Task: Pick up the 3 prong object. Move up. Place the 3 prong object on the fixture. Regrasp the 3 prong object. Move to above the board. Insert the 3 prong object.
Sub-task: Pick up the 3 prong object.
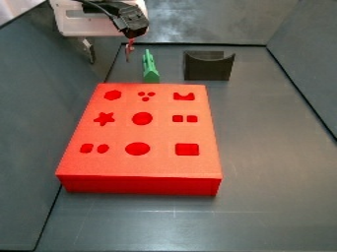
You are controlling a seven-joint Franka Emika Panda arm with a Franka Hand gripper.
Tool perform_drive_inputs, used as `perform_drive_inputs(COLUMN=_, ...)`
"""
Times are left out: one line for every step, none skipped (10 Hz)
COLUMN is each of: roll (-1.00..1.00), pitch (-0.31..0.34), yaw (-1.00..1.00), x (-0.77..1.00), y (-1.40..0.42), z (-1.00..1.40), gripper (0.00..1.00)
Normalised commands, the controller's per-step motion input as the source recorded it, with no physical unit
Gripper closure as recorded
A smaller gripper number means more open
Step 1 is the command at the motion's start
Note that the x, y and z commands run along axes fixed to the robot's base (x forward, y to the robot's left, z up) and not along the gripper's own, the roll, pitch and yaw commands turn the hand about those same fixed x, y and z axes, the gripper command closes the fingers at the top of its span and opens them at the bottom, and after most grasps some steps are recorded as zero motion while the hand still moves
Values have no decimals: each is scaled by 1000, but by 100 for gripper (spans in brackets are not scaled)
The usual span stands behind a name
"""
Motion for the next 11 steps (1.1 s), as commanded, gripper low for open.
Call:
perform_drive_inputs(roll=-124, pitch=-207, yaw=-180, x=-337, y=157, z=-186, gripper=0)
perform_drive_inputs(roll=-123, pitch=-210, yaw=-177, x=-340, y=151, z=-206, gripper=0)
perform_drive_inputs(roll=-121, pitch=-209, yaw=-177, x=-340, y=160, z=-217, gripper=0)
perform_drive_inputs(roll=-127, pitch=-220, yaw=-183, x=-366, y=166, z=-223, gripper=0)
perform_drive_inputs(roll=-127, pitch=-219, yaw=-180, x=-351, y=169, z=-223, gripper=0)
perform_drive_inputs(roll=-129, pitch=-226, yaw=-191, x=-380, y=169, z=-229, gripper=0)
perform_drive_inputs(roll=-124, pitch=-219, yaw=-189, x=-366, y=166, z=-229, gripper=0)
perform_drive_inputs(roll=-126, pitch=-219, yaw=-189, x=-363, y=169, z=-226, gripper=0)
perform_drive_inputs(roll=-126, pitch=-219, yaw=-191, x=-374, y=171, z=-217, gripper=0)
perform_drive_inputs(roll=-124, pitch=-210, yaw=-189, x=-354, y=174, z=-211, gripper=0)
perform_drive_inputs(roll=-120, pitch=-209, yaw=-180, x=-346, y=166, z=-206, gripper=0)
